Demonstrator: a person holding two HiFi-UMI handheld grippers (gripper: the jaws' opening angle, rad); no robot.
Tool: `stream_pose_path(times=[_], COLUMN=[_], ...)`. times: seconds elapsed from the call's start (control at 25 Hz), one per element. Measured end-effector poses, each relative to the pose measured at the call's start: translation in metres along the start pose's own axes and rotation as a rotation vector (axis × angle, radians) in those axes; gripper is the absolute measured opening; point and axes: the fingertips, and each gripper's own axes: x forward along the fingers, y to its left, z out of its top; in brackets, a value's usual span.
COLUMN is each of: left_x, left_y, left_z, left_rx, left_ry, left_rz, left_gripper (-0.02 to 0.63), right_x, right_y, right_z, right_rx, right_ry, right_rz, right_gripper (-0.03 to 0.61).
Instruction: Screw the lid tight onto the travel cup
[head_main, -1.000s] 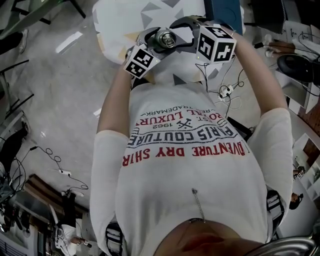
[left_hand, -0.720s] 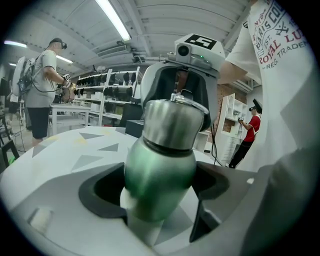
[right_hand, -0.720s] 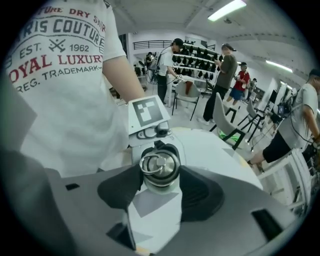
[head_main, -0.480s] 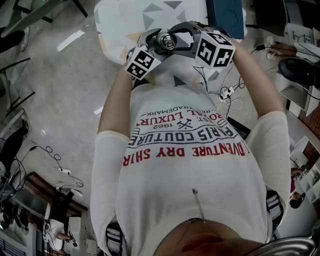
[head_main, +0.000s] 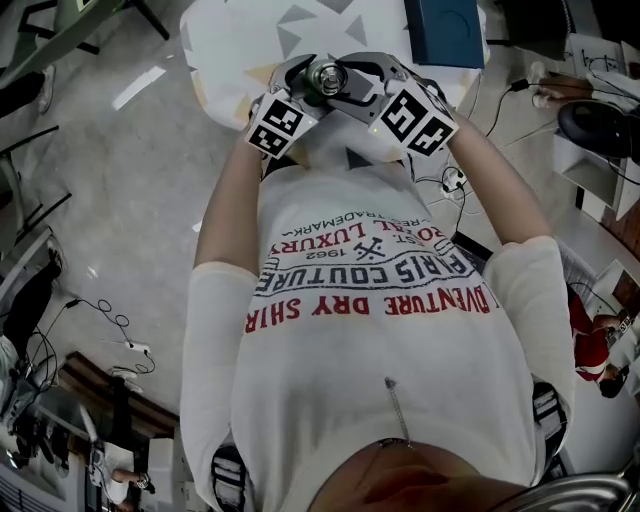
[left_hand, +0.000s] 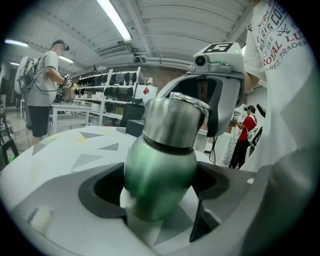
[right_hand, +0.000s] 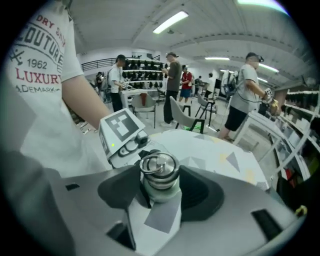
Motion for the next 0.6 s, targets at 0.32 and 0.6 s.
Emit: stream_pose_path(times=[0.32,0.6], left_x=[-0.001,0.0], left_y=[0.0,-0.001], left_z=[0.0,-0.001], left_rx=[0.0,0.006], left_ry=[0.009,0.015], left_rz=[0.003,0.006], left_gripper=[0.405,0.405], right_x=[0.0,-0.006], right_y=[-0.003,0.007], right_z=[0.002,-0.003], right_rx=[0.19,0.057], right_ry=[-0.016,0.034], right_rz=[-0.147,-0.004], right_gripper=[0.252,0.273])
